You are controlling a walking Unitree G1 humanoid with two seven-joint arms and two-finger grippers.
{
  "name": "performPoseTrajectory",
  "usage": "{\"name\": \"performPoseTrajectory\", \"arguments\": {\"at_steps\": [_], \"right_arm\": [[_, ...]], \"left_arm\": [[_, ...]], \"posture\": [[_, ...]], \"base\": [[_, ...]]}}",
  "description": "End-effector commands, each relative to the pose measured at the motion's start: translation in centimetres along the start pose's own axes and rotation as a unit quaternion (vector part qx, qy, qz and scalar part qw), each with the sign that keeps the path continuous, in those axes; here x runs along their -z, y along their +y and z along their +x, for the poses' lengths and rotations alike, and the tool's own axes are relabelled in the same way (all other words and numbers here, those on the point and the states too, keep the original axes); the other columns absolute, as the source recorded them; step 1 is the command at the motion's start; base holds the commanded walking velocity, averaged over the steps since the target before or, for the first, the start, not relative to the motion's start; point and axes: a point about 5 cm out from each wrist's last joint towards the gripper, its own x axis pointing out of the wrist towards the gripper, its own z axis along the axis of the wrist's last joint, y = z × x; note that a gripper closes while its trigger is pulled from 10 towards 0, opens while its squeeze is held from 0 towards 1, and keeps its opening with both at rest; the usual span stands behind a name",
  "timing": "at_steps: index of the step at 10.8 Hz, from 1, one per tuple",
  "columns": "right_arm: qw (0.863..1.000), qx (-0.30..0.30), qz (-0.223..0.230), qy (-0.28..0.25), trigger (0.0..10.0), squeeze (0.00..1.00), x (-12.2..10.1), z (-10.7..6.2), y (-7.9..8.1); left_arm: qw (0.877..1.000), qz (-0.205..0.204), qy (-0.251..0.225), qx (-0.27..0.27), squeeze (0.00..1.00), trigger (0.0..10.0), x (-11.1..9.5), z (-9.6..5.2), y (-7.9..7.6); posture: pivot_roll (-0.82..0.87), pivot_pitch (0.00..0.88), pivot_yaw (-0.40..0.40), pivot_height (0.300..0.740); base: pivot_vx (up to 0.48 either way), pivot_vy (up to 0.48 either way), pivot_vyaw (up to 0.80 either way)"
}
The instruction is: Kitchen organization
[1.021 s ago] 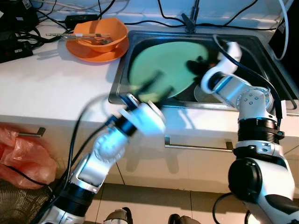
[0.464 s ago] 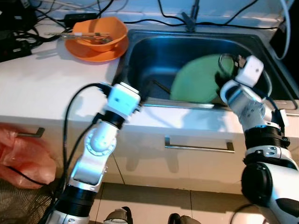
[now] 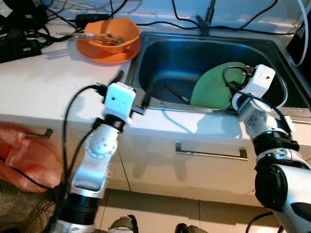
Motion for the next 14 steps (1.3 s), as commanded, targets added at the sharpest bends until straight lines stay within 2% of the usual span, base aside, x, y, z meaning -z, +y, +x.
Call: {"name": "performPoseTrajectory", "arguments": {"at_steps": [1, 2, 4, 6, 7, 8, 9, 10, 12, 14], "right_arm": [[1.000, 0.003, -0.023, 0.020, 0.0, 0.00, 1.3, 0.0, -0.4], [0.998, -0.001, -0.055, 0.019, 0.0, 0.00, 1.7, 0.0, -0.3], [0.996, -0.002, -0.085, 0.024, 0.0, 0.00, 2.3, -0.1, -0.5], [0.995, 0.001, -0.095, 0.031, 0.0, 0.00, 2.7, -0.1, -0.7], [0.993, -0.001, -0.109, 0.037, 4.7, 0.00, 2.7, 0.0, -0.8], [0.992, -0.010, -0.116, 0.048, 10.0, 0.00, 2.9, 0.0, -0.9], [0.991, -0.016, -0.125, 0.053, 10.0, 0.00, 3.0, 0.0, -0.9], [0.990, -0.023, -0.125, 0.054, 10.0, 0.00, 2.9, 0.0, -0.7], [0.989, -0.038, -0.133, 0.058, 10.0, 0.00, 3.1, 0.0, -0.3], [0.987, -0.043, -0.137, 0.067, 10.0, 0.00, 3.3, 0.0, -0.3]], "left_arm": [[1.000, -0.011, 0.006, 0.004, 1.00, 10.0, -0.1, -0.3, -0.1], [0.999, -0.032, 0.018, -0.005, 1.00, 10.0, 0.3, -0.4, 0.0], [0.999, -0.041, 0.019, -0.010, 1.00, 10.0, 0.1, -0.3, 0.2], [0.999, -0.041, 0.026, -0.006, 1.00, 10.0, 0.1, -0.4, -0.1], [0.999, -0.042, 0.030, -0.003, 1.00, 10.0, 0.2, -0.4, -0.1], [0.998, -0.057, 0.038, 0.008, 1.00, 10.0, 0.4, -0.4, -0.3], [0.993, -0.095, 0.045, 0.045, 1.00, 10.0, 0.3, -0.5, -1.1], [0.991, -0.095, 0.043, 0.080, 0.92, 10.0, 0.1, -0.5, -1.5], [0.988, -0.102, 0.054, 0.104, 0.53, 10.0, 0.1, -0.4, -1.6], [0.985, -0.094, 0.069, 0.126, 0.41, 10.0, 0.0, -0.2, -1.5]], "posture": [[0.11, 0.139, -0.014, 0.740], [0.11, 0.140, -0.014, 0.740], [0.11, 0.144, -0.011, 0.740], [0.11, 0.145, -0.010, 0.740], [0.11, 0.146, -0.008, 0.740], [0.11, 0.145, -0.008, 0.740], [0.11, 0.146, -0.008, 0.740], [0.11, 0.145, -0.008, 0.740], [0.11, 0.145, -0.004, 0.740], [0.11, 0.145, 0.000, 0.740]], "base": [[0.000, 0.000, 0.00], [0.000, 0.000, 0.00], [0.000, 0.000, 0.00], [0.000, 0.000, 0.00], [0.000, 0.000, 0.00], [0.000, 0.000, 0.00], [0.000, 0.000, 0.00], [0.000, 0.000, 0.00], [0.000, 0.000, 0.00], [0.000, 0.000, 0.00]]}}
